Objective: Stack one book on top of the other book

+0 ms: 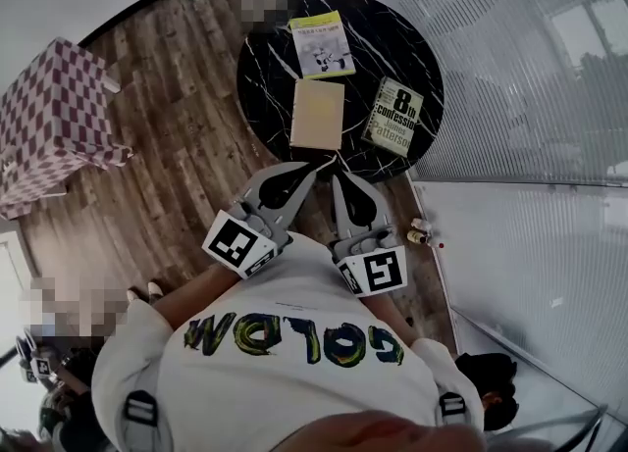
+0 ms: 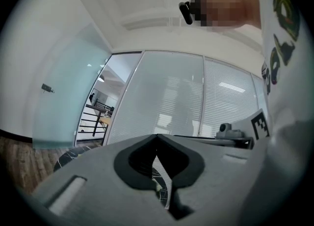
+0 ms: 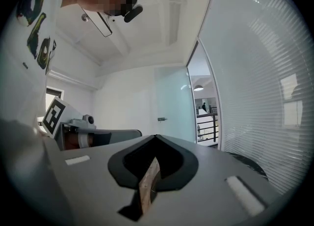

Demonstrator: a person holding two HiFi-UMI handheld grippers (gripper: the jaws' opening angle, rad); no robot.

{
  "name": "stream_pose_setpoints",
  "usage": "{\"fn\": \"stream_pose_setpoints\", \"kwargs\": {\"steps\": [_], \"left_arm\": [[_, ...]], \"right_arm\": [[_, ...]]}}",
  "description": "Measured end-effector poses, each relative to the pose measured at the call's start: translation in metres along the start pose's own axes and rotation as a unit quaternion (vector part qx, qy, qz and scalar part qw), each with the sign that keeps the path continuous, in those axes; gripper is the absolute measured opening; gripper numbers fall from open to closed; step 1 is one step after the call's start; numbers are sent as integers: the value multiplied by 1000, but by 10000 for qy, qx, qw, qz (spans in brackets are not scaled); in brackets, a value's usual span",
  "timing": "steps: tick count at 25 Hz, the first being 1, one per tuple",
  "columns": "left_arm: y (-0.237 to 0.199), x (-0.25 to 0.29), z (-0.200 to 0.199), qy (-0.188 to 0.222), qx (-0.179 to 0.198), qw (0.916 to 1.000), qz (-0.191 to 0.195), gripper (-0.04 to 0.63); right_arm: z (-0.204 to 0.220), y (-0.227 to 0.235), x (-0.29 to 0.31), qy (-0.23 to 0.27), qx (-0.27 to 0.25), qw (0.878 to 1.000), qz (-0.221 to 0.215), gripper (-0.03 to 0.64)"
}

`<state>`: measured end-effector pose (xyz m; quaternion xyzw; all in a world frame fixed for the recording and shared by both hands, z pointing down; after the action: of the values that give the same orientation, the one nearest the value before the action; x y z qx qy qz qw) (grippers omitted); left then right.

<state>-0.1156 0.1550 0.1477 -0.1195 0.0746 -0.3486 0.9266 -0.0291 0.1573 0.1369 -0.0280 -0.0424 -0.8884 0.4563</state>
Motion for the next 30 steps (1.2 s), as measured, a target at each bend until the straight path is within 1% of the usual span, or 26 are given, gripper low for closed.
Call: {"fn": "stream_pose_setpoints", "kwargs": {"steps": [5,10,14,20,30], "left_arm": [[-28,6,-4,-20,-26,10000,46,2],[-41,13,-3,-47,-44,10000,11,2],[-46,22,-2,-77,-77,9999,-34,2],[-45,31,8,-250,-154,9994,-193,2],[-52,50,17,-394,-62,9982,-441,2]], "right_arm": [[0,4,27,-40,11,10000,30,0],[4,11,41,-87,80,9999,4,0],[5,20,44,-119,124,9999,11,0],[7,36,44,-198,149,9996,-93,0],[19,58,50,-388,194,9986,-299,0]]}}
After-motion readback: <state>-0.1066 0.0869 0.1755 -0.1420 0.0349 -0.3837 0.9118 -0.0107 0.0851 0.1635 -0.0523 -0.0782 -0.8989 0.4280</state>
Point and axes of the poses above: the fingertips, and each gripper's own axes: x forward along the fingers, y to its right, z out of its underside, the point moved 4 cm from there along -x, backward along the fingers, and after that the axes turned 4 degrees about z, right-handed, at the moved point
